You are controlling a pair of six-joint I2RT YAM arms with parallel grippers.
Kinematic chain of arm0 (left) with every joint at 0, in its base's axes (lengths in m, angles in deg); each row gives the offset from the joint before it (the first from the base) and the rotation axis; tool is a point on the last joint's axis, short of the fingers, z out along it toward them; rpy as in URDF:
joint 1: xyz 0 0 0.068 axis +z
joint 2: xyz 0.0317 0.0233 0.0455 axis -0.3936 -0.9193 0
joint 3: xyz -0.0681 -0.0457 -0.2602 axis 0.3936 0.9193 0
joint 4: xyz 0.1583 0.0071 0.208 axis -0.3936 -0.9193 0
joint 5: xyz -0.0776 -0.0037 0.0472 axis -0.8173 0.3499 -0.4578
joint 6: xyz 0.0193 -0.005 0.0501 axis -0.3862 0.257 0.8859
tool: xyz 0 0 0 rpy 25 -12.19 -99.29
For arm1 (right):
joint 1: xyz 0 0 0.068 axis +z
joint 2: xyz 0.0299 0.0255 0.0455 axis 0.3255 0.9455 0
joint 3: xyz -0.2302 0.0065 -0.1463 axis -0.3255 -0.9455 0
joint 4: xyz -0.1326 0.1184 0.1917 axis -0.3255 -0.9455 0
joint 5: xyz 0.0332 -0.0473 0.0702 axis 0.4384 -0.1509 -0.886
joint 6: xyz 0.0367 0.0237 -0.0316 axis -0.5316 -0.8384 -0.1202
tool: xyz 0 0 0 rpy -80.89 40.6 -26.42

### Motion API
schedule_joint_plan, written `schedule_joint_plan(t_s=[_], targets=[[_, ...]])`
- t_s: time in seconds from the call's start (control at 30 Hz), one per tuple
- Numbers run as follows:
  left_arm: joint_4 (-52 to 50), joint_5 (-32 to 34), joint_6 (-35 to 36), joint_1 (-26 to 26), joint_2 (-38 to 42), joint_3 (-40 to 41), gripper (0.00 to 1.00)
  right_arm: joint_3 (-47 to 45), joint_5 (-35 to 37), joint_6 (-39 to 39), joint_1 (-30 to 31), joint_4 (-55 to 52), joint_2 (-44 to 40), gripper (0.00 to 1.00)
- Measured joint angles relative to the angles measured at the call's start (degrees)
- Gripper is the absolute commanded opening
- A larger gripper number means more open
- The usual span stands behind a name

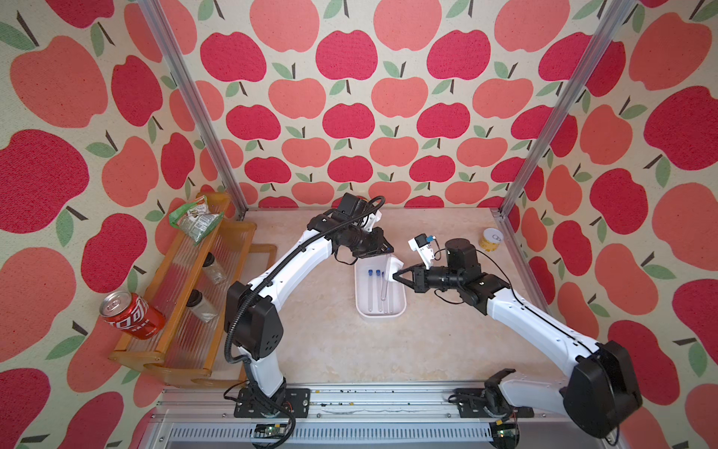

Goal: Wipe the exteriors of test tubes
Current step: Wipe the dirt from the test tube.

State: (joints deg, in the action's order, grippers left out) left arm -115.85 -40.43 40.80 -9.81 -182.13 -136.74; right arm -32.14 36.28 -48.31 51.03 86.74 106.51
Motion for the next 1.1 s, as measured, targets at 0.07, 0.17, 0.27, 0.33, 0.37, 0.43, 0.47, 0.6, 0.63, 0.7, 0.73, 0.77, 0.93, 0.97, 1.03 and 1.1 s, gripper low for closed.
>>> schedule_joint_plan(t_s=[0.07, 0.17, 0.27, 0.33, 0.37, 0.43, 0.47, 0.6, 0.63, 0.7, 0.73, 0.77, 0.93, 0.97, 1.03, 1.1], targets=[[0.0, -0.13, 0.0, -0.28, 0.0, 0.11, 0.15, 0.87, -0.66, -0.15, -0.7, 0.57, 1.01, 0.0], [0.0, -0.39, 0.04, -0.33, 0.0, 0.2, 0.15, 1.31, -1.27, -0.37, -1.2, 1.11, 1.68, 0.0], [0.0, -0.5, 0.04, -0.24, 0.0, 0.2, 0.15, 1.31, -2.08, -0.72, -1.31, 1.55, 1.73, 0.0], [0.0, -0.5, 0.07, -0.04, 0.0, 0.2, 0.15, 1.29, -2.64, -1.09, -1.31, 1.97, 1.73, 0.0], [-0.02, -0.55, 0.26, 0.09, 0.0, 0.2, 0.15, 1.14, -2.91, -1.33, -1.31, 2.38, 1.7, 0.0], [0.0, -0.83, 0.5, 0.37, 0.0, 0.2, 0.15, 0.44, -3.45, -1.81, -1.31, 3.1, 1.38, 0.0], [0.0, -0.92, 0.61, 0.57, 0.0, 0.2, 0.15, -0.15, -3.82, -2.19, -1.31, 3.74, 1.07, 0.0], [-0.02, -0.94, 0.92, 1.16, 0.0, 0.15, 0.15, -2.71, -5.68, -3.61, -1.27, 5.42, -0.46, 0.0], [-0.04, -0.92, 0.92, 1.27, -0.02, 0.09, 0.15, -3.08, -6.05, -3.87, -1.09, 5.53, -0.7, 0.0], [-0.07, -0.94, 0.92, 1.46, -0.04, -0.17, 0.15, -3.78, -6.67, -4.33, -0.72, 5.9, -1.2, 0.0], [-0.07, -0.96, 0.92, 1.49, -0.11, -0.42, 0.15, -4.04, -6.97, -4.52, -0.46, 5.99, -1.42, 0.0], [-0.02, -0.96, 0.92, 1.53, -0.2, -0.85, 0.15, -4.24, -7.26, -4.9, -0.07, 6.08, -1.66, 0.0], [0.04, -1.4, 0.9, 1.81, -0.26, -2.16, 0.15, -5.25, -7.89, -6.21, 2.95, 7.3, -2.25, 0.0], [0.04, -1.4, 0.9, 1.88, -0.35, -2.34, 0.15, -5.62, -7.89, -6.47, 3.76, 7.61, -2.38, 0.0], [0.17, -1.4, 0.9, 2.1, -0.59, -2.69, 0.14, -6.32, -7.89, -7.1, 5.14, 8.07, -2.6, 0.0], [0.22, -1.4, 0.9, 2.4, -0.85, -2.73, 0.14, -7.04, -7.89, -7.61, 6.23, 8.33, -2.91, 0.0]])
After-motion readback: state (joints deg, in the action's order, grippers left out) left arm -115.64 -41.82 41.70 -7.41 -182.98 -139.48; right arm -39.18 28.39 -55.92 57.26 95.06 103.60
